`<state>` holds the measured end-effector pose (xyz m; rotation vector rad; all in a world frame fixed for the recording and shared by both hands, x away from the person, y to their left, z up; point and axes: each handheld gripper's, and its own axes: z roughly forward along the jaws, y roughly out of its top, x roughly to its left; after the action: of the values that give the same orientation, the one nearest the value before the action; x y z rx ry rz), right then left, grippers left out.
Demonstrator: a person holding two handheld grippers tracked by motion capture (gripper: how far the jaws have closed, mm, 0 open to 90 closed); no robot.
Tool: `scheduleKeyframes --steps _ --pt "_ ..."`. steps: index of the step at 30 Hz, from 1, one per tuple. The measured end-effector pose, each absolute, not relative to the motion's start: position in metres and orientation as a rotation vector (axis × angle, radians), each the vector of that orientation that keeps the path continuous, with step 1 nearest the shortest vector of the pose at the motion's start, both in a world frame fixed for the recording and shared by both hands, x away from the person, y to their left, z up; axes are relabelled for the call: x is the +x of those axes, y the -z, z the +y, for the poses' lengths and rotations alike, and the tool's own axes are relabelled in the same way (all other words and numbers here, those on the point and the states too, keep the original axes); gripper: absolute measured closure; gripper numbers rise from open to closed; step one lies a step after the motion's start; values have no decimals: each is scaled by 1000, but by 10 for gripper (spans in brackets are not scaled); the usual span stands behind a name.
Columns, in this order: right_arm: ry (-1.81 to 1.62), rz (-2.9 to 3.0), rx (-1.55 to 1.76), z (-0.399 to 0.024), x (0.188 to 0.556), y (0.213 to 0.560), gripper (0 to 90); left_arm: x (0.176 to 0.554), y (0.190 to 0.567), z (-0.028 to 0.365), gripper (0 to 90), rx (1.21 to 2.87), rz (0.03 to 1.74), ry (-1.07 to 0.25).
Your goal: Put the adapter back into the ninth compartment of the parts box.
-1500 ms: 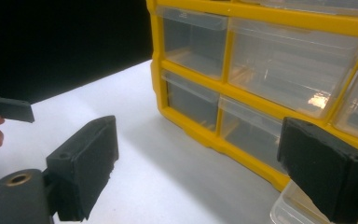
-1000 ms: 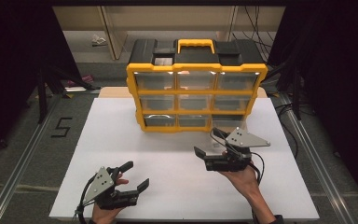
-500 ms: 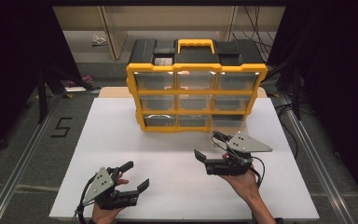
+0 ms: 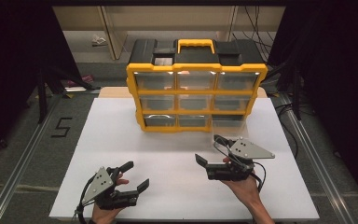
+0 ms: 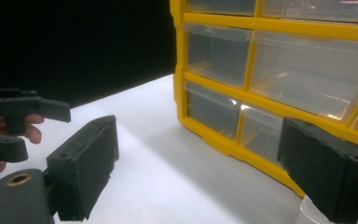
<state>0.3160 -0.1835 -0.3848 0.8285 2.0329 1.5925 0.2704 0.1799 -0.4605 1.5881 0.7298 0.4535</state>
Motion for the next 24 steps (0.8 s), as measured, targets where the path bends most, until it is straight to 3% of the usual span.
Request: scheduleKeyframes --steps 24 --pt "-1605 1995 832 -193 306 395 140 270 460 180 173 1590 726 -453"
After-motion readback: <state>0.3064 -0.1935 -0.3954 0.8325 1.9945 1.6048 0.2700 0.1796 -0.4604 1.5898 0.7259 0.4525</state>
